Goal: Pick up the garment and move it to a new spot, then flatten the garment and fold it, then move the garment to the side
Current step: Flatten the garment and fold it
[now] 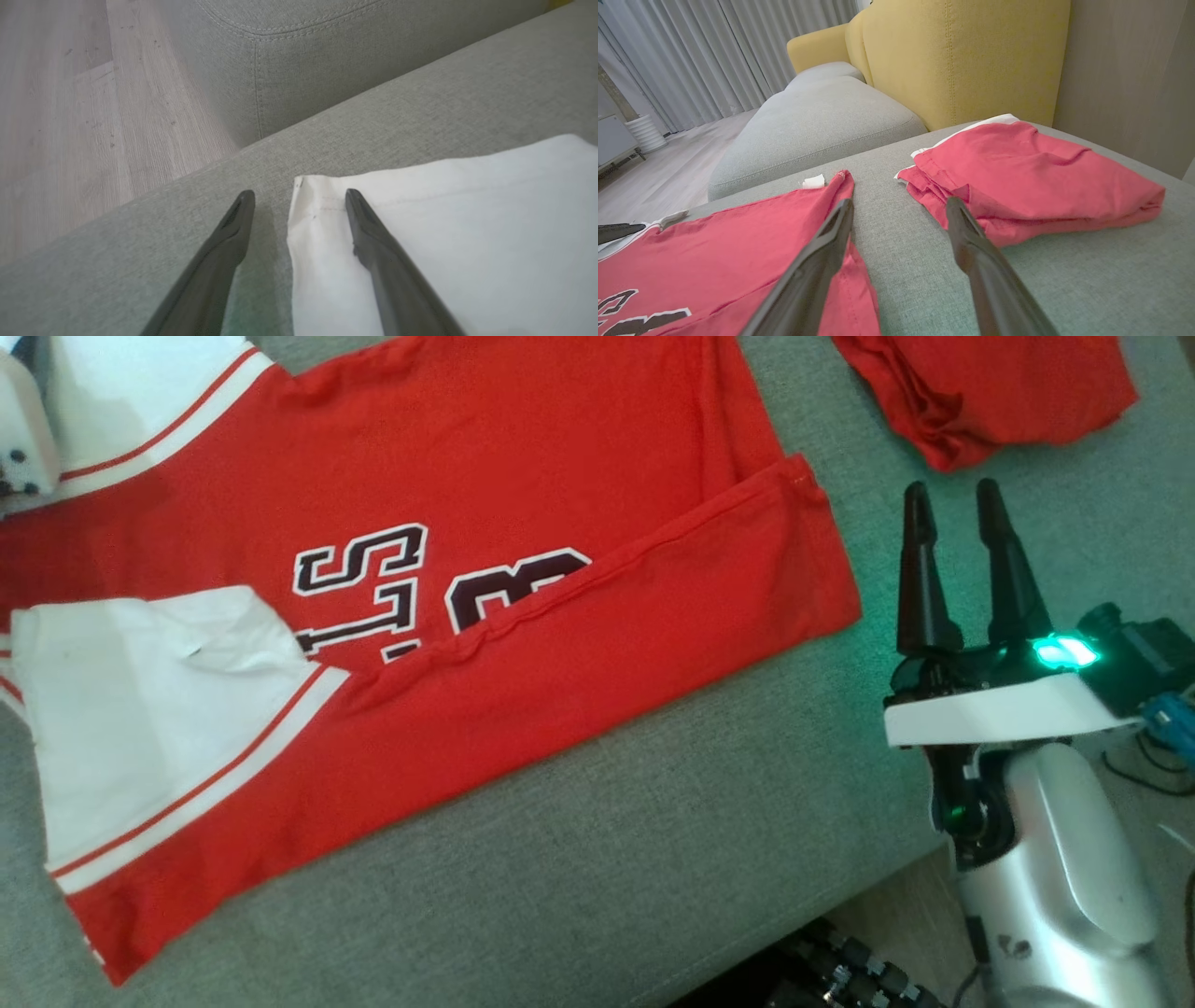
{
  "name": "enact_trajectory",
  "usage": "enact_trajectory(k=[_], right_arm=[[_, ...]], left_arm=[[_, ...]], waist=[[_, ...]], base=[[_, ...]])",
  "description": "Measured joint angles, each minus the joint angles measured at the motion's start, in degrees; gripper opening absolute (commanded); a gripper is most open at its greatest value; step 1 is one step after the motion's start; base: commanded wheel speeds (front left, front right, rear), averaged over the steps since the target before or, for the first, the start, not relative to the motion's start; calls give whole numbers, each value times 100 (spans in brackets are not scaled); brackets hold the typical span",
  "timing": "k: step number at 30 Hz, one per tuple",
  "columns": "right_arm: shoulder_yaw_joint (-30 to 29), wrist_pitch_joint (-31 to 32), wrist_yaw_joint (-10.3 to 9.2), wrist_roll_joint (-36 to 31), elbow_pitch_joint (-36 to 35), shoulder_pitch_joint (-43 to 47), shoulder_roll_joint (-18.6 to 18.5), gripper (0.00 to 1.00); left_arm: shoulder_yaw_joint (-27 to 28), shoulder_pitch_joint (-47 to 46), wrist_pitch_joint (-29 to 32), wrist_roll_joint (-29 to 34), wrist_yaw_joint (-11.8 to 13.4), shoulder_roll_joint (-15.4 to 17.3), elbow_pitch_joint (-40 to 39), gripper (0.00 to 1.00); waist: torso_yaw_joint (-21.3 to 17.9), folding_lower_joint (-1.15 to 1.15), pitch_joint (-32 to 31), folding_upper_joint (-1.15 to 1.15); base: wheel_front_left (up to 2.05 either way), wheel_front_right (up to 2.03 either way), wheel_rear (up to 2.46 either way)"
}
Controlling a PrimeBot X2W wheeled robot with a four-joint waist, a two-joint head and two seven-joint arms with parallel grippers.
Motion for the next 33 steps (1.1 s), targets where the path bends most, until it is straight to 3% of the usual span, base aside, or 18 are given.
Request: enact_trajectory(k=[1, 2, 3, 4, 10, 16, 19, 26, 30, 33], right_arm=[[-24, 0, 0, 0, -1, -13, 0, 100], [-54, 0, 0, -1, -1, -19, 0, 100], [-83, 0, 0, -4, 2, -19, 0, 100], [-122, 0, 0, -33, 7, -20, 0, 100], [-261, 0, 0, -534, 114, -156, 2, 100], [-617, 24, 0, -1223, 330, -378, 0, 100], [-717, 355, 0, -1496, 334, -451, -41, 100], [-434, 2134, 0, -1300, 601, -1066, -794, 100], [-253, 2660, 0, -1131, 1029, -1725, -1273, 100], [-162, 2827, 0, -1061, 1359, -1976, -1416, 100]], left_arm=[[-51, -22, 82, -89, 0, -20, -5, 100], [-103, -32, 162, -194, 0, -55, -25, 42], [-167, -31, 230, -290, 0, -85, -70, 3], [-264, -31, 279, -372, 0, -112, -136, 0], [-626, 90, 43, -704, 0, -204, -422, 0], [-836, 251, -1143, -764, 0, -522, -937, 0], [-883, 345, -1585, -750, 8, -710, -1209, 0], [-1172, 1088, -1845, -717, 57, -825, -2124, 0], [-1328, 1355, -1750, -654, 129, -791, -2784, 0], [-1392, 1404, -1666, -635, 198, -788, -3130, 0]], waist=[[14, 0, 2, 0], [34, 0, -1, 0], [59, -1, -5, 0], [89, 0, -11, 0], [309, 0, -137, 0], [739, -1, -452, 0], [1010, -1, -590, 0], [1656, -2, -868, 0], [1974, -2, -900, 0], [2104, -1, -865, 0]], base=[[0, 0, 0], [0, 0, 0], [0, 0, 0], [0, 0, 0], [0, 0, 0], [0, 0, 0], [0, 0, 0], [0, 0, 0], [0, 0, 0], [0, 0, 0]])
